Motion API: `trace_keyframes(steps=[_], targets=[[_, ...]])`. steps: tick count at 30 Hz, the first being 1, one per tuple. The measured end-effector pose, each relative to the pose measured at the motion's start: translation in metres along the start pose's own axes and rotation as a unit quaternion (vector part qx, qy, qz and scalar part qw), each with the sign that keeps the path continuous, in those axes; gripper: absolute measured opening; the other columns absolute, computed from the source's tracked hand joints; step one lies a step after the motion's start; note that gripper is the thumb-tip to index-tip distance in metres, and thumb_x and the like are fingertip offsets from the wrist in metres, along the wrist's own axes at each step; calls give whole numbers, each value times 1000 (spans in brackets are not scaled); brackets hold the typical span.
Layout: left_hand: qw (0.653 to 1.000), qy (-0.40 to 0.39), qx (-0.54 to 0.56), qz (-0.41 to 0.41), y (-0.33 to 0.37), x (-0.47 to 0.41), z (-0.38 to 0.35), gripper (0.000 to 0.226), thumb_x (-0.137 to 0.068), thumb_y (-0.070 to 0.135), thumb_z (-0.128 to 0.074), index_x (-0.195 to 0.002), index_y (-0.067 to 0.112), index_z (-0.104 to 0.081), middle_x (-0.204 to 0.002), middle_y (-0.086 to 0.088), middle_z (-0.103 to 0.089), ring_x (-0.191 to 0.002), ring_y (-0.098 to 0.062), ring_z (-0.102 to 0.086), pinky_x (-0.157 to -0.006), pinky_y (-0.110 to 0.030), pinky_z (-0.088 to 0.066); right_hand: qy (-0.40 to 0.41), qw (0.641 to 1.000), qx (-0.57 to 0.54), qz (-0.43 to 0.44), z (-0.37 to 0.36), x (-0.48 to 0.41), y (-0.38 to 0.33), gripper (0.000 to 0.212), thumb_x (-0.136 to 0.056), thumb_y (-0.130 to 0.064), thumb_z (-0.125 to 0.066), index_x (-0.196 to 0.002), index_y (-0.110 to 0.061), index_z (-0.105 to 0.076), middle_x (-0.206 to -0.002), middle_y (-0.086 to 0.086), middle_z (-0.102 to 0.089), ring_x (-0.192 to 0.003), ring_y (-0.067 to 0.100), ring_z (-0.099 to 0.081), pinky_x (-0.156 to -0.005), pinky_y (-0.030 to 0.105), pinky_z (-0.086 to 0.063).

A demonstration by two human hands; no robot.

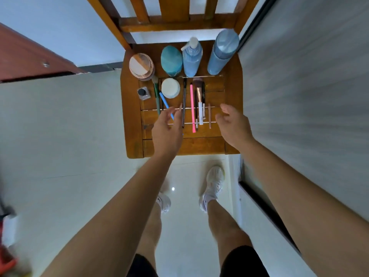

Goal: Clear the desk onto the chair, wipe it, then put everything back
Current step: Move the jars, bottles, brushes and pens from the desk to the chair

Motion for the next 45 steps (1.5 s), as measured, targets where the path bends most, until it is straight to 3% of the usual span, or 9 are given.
trace_keyframes(steps=[2, 5, 11, 14, 18, 27, 32, 39, 45], targets=[[991, 6, -101, -85, 19, 15, 27, 52, -101, 49, -45, -146, 21, -45, -154, -1, -44, -142, -19, -39, -112, -45, -41, 31, 997, 59, 36, 22, 22, -17, 50, -106, -43, -41, -152, -26, -35, -155, 1, -43, -138, 24, -46, -109, 44, -44], [958, 55, -194, -205, 66, 47, 85, 60, -102, 49, -38, -155, 21, -30, -164, -4, -22, -151, -23, -20, -120, -48, -26, 97, 982, 104, 122, 63, 65, -71, 56, -105, -48, -36, -156, -27, -26, -162, 1, -29, -146, 23, -33, -111, 43, -37], [881, 223, -253, -333, 188, 142, 266, 61, -103, 42, -42, -153, 9, -29, -162, -19, -20, -151, -34, -17, -117, -57, -23, 202, 921, 98, 318, 153, 174, -255, 67, -102, -60, -32, -159, -27, -18, -167, 4, -13, -153, 26, -16, -118, 52, -31], [837, 335, -270, -338, 219, 213, 366, 62, -105, 40, -41, -155, 8, -27, -163, -20, -17, -152, -35, -13, -118, -58, -19, 216, 871, 65, 437, 172, 242, -350, 69, -102, -60, -34, -159, -24, -18, -167, 6, -14, -153, 26, -16, -120, 52, -26], [792, 477, -273, -266, 207, 317, 477, 61, -105, 43, -38, -156, 11, -27, -164, -17, -15, -152, -34, -12, -119, -57, -18, 172, 788, 55, 589, 155, 345, -458, 68, -104, -54, -38, -159, -19, -18, -167, 8, -13, -153, 25, -16, -119, 40, -20], [747, 602, -274, -71, 12, 516, 653, 64, -103, 50, -32, -155, 14, -29, -164, -17, -15, -152, -34, -13, -120, -56, -17, 70, 627, 24, 775, -38, 595, -561, 64, -101, -45, -52, -154, -14, -34, -162, 14, -27, -148, 27, -28, -116, 40, -30], [714, 643, -275, 30, -116, 633, 730, 64, -102, 50, -34, -155, 15, -29, -163, -17, -18, -150, -35, -18, -118, -59, -20, -8, 568, 24, 822, -182, 727, -580, 63, -99, -38, -56, -153, -12, -36, -160, 19, -30, -145, 32, -32, -115, 43, -31], [661, 696, -174, 218, -302, 808, 774, 67, -99, 55, -27, -157, 20, -24, -165, -12, -15, -152, -32, -14, -119, -56, -20, -182, 448, 55, 874, -389, 940, -547, 63, -100, -41, -54, -154, -17, -33, -161, 13, -28, -146, 25, -31, -112, 40, -35], [629, 700, -119, 316, -416, 867, 779, 69, -98, 57, -27, -157, 23, -22, -166, -9, -13, -152, -28, -12, -120, -54, -18, -273, 391, 110, 872, -527, 1035, -506, 61, -100, -41, -52, -153, -19, -34, -160, 9, -31, -146, 22, -31, -113, 36, -34]])
Point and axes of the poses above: each hand's wrist, its own x-axis away from the middle knuckle, its own z-axis out of the back of the hand, y = z × x, the point moved 5 cm from there along -x, towards the middle knuckle
